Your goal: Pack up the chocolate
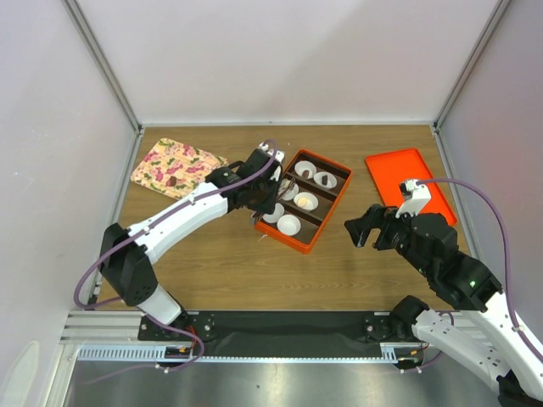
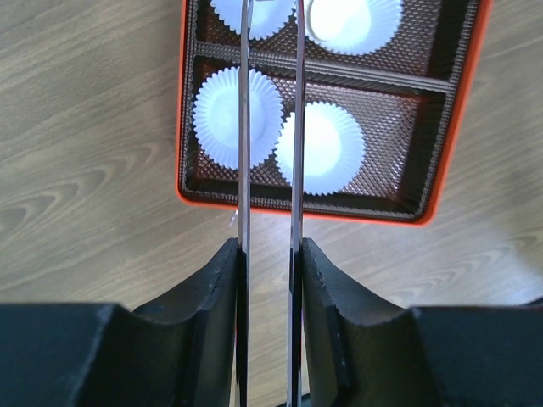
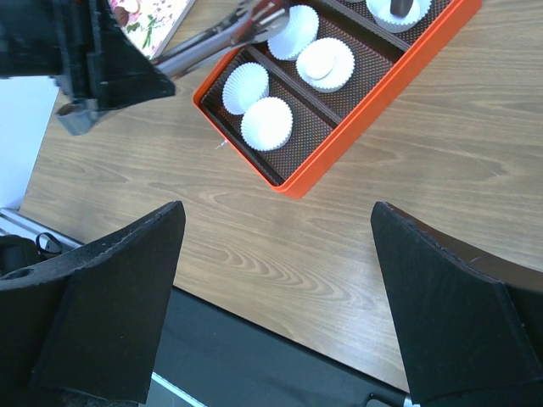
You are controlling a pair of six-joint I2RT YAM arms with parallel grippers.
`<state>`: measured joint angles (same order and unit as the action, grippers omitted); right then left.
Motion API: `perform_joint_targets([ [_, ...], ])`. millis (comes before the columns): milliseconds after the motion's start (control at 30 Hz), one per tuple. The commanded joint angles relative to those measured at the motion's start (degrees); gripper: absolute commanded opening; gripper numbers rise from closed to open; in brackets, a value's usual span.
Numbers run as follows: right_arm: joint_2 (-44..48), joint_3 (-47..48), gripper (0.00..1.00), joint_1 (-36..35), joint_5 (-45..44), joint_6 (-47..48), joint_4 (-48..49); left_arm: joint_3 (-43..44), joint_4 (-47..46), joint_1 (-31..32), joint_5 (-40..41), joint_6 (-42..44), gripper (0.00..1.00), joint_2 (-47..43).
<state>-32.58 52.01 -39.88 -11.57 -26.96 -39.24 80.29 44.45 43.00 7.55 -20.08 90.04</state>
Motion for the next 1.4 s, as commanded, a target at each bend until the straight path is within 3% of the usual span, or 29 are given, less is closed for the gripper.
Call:
perform_joint_targets([
  [0, 0.15, 1.17, 0.97, 0.15, -1.08, -0.46, 0.84, 0.13, -3.66, 0.24, 2.11, -0.58, 0.35, 1.63],
  [533, -0.47, 0.99, 0.97, 0.15, -1.08, -0.20, 1.63, 3.55, -2.26, 0.33, 5.02, 0.48, 0.46, 6.55],
  [967, -0.73, 1.08, 0.97, 0.15, -0.65, -0.73, 1.45, 13.31, 5.29, -0.55, 7.91, 0.65, 0.50, 0.32],
  [1133, -0.82, 1.25, 0.97, 0.15, -0.38, -0.55, 1.45, 11.74, 7.05, -8.10, 7.92, -0.31, 0.50, -3.28],
  [1367, -0.12, -0.68, 0.98, 0.24, 0.76, -0.64, 2.77, 0.07, 4.34, -22.95, 8.09, -0.40, 0.50, -9.26],
])
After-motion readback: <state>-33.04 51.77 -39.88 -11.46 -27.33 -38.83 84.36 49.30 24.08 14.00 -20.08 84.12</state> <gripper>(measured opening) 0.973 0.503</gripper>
